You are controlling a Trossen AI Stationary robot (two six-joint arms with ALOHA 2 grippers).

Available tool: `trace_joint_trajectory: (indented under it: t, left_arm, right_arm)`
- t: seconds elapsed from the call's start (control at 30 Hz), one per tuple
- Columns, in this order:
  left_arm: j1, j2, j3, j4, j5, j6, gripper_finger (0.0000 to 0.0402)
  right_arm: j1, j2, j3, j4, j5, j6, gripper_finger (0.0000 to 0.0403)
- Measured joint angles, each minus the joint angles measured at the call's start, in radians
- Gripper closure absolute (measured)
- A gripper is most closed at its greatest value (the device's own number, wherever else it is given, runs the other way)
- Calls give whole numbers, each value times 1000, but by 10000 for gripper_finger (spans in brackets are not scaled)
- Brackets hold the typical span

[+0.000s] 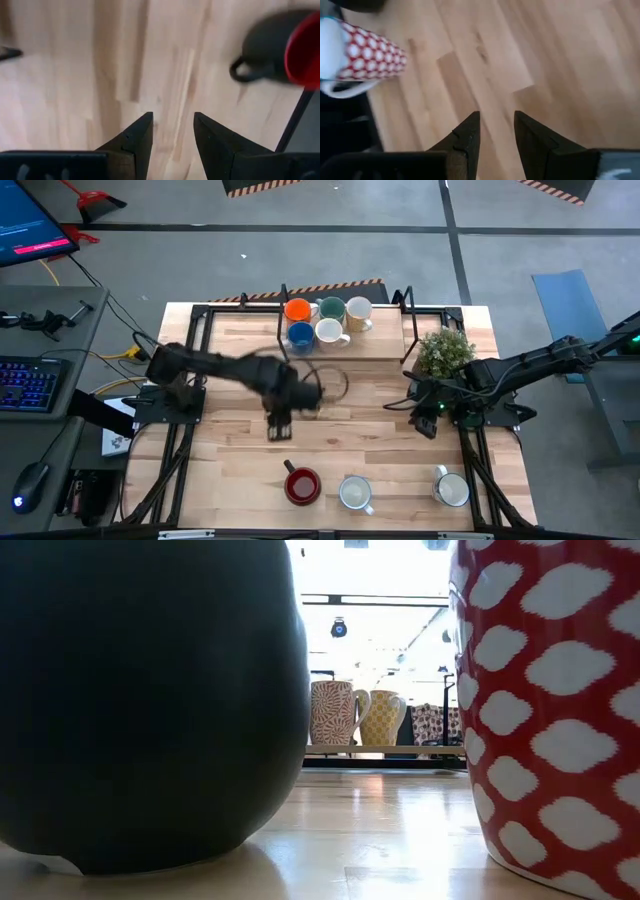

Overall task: Place coffee mugs
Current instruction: Put the black mug on the shelf

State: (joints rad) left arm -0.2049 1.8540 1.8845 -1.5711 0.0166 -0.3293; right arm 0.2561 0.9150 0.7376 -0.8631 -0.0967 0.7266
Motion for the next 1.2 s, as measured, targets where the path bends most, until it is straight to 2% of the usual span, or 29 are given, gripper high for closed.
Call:
trace_joint_trajectory:
  t: [0.17,0.37,0.57,0.83,0.93,1.03,1.1,1.2]
  left_arm:
    - [-132,-22,-133,1,19,-101,270]
    - [-286,-66,-266,1,38,-300,271]
    - [-419,-125,-326,4,22,-470,271]
    - [-556,-204,-363,85,-114,-736,271]
    - [-590,-213,-363,105,-139,-797,271]
    - [-617,-211,-364,109,-141,-822,271]
    - [-632,-212,-364,109,-152,-835,271]
    - [-652,-211,-364,109,-187,-848,271]
  right_arm:
    - [0,11,0,135,-85,36,304]
    - [40,84,0,408,-162,116,304]
    - [148,213,0,620,-158,268,304]
    - [274,410,3,853,-84,350,304]
    - [285,475,64,842,-56,324,304]
    - [285,538,196,762,-26,226,304]
    - [285,582,321,631,3,131,304]
    - [285,652,547,344,110,5,304]
